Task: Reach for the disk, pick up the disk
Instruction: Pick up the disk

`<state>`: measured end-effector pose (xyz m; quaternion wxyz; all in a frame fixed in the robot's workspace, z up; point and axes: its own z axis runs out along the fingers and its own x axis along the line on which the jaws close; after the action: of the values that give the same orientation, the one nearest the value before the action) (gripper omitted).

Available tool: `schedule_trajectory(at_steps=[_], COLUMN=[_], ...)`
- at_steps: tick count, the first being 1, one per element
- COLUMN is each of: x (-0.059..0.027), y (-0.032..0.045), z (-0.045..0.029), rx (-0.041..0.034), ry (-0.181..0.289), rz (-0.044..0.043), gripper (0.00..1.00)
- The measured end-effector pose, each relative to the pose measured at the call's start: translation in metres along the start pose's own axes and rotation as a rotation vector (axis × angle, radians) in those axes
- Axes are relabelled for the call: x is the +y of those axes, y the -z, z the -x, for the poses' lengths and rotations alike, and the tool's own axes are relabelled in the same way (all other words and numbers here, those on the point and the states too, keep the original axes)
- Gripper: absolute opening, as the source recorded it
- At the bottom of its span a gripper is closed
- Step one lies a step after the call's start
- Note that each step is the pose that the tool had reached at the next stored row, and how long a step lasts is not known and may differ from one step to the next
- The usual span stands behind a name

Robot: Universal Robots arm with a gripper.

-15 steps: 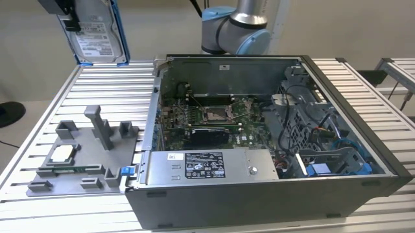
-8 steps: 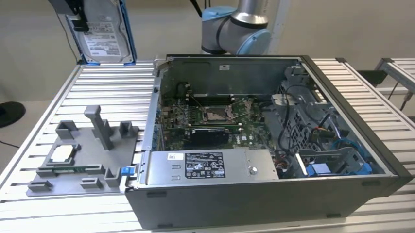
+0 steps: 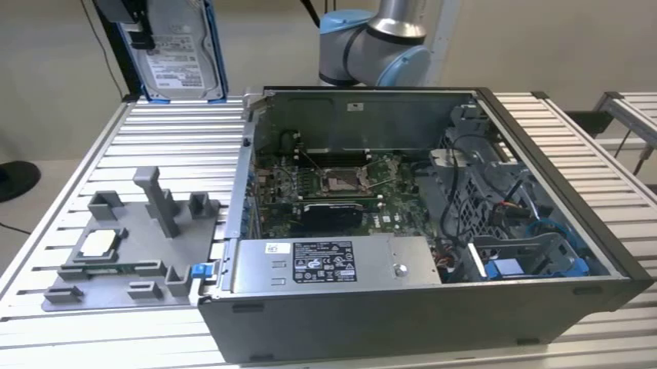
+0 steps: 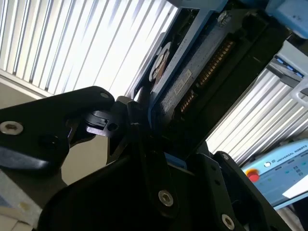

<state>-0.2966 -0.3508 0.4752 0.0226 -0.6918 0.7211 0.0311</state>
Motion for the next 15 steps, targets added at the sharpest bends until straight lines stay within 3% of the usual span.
schedule_trajectory(at_steps=[15], x=[-0.0299], y=[0.0003], z=[0.0013], rx=[0.0000], ry=[0.000], rz=[0.0007], gripper=[0.00])
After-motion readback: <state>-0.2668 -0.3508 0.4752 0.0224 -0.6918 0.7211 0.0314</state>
